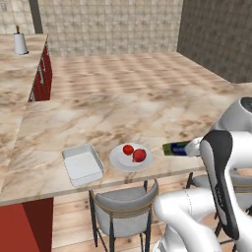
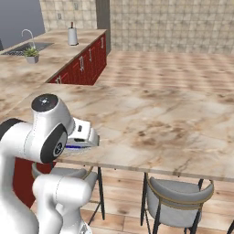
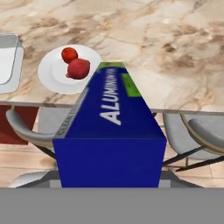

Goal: Retrieve the tupperware and aluminum foil from the cabinet and place them on the dining counter near the plate with tomato and onion to prepare for storing leftovers.

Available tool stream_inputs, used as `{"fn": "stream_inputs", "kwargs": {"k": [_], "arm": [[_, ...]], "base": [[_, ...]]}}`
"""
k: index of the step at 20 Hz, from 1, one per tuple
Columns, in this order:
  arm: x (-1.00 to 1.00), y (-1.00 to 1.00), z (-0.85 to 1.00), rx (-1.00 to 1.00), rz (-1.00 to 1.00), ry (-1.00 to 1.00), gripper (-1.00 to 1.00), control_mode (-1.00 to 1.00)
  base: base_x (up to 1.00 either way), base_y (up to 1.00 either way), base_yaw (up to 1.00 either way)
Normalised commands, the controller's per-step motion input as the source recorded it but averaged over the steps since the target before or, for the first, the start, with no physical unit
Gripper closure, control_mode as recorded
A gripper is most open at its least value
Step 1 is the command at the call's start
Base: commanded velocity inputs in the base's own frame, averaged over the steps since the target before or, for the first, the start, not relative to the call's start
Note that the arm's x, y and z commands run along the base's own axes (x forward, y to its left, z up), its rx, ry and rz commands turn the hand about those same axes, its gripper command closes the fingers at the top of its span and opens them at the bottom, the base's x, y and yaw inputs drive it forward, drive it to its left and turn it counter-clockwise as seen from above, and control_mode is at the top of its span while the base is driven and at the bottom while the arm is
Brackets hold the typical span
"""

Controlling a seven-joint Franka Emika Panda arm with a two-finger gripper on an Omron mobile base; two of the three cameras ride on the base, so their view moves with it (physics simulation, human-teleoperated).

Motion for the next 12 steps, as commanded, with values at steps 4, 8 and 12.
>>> {"fn": "stream_inputs", "kwargs": {"k": [4,8,12], "arm": [[0.44,-0.03,-0.27,0.00,0.02,-0.01,1.00,-1.00],[0.47,0.00,-0.31,0.00,0.00,-0.03,1.00,-1.00],[0.44,-0.07,-0.27,0.00,0.00,-0.04,1.00,-1.00]], "base": [[0.00,0.00,0.00],[0.00,0.00,0.00],[0.00,0.00,0.00]]}}
